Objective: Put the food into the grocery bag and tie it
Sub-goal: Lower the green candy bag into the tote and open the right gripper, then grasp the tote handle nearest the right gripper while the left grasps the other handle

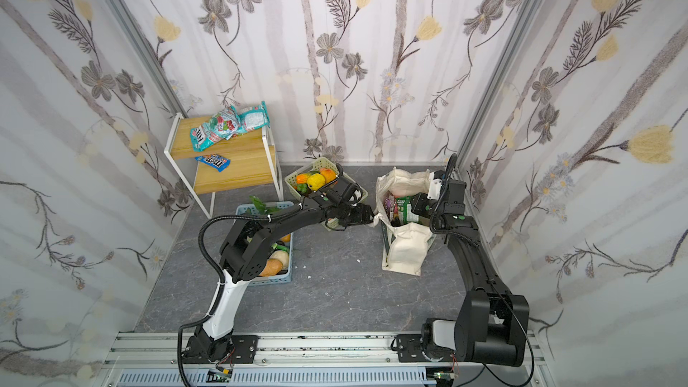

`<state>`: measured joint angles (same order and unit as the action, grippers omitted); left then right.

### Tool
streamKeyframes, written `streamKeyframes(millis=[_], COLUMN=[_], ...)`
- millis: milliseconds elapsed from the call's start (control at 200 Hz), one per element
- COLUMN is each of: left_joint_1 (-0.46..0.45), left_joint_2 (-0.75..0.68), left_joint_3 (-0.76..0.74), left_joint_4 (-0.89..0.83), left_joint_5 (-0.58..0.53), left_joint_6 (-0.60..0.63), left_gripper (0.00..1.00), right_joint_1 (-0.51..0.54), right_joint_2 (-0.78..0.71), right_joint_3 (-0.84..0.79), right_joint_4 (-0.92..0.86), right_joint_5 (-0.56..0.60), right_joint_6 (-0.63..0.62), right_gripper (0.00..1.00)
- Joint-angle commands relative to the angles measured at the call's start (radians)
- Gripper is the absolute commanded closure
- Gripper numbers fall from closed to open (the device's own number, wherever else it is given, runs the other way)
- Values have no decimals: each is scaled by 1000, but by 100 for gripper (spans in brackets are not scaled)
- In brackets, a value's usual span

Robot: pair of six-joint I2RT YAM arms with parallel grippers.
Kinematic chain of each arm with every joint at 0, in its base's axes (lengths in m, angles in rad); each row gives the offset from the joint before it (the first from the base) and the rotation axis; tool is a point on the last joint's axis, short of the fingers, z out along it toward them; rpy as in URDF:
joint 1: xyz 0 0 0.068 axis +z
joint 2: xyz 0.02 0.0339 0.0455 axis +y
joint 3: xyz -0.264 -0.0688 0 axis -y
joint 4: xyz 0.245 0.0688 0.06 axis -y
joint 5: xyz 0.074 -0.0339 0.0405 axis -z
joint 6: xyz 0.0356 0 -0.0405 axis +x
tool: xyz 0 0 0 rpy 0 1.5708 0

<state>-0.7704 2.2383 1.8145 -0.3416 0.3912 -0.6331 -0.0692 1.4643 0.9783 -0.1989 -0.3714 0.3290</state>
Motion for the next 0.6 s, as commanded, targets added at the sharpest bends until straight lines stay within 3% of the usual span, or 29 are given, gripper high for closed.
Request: streamKeyframes(millis=[0, 330, 595], left_joint_1=[0, 0, 6], left_joint_2=[20, 49, 34], left_joint_3=[26, 58, 60], left_joint_4=[44, 67, 45], left_joint_5=[26, 69, 59], left_joint_6=[-28, -46, -34], left_gripper=[31, 65, 87], right_joint_1=[0, -33, -272], right_joint_2=[-3, -93, -198], right_joint_3=[24, 106, 99], right_joint_4=[-14, -92, -86], right_joint_5=[-6, 46, 96], right_joint_6=[-11, -8, 53], right_gripper=[64, 51, 44])
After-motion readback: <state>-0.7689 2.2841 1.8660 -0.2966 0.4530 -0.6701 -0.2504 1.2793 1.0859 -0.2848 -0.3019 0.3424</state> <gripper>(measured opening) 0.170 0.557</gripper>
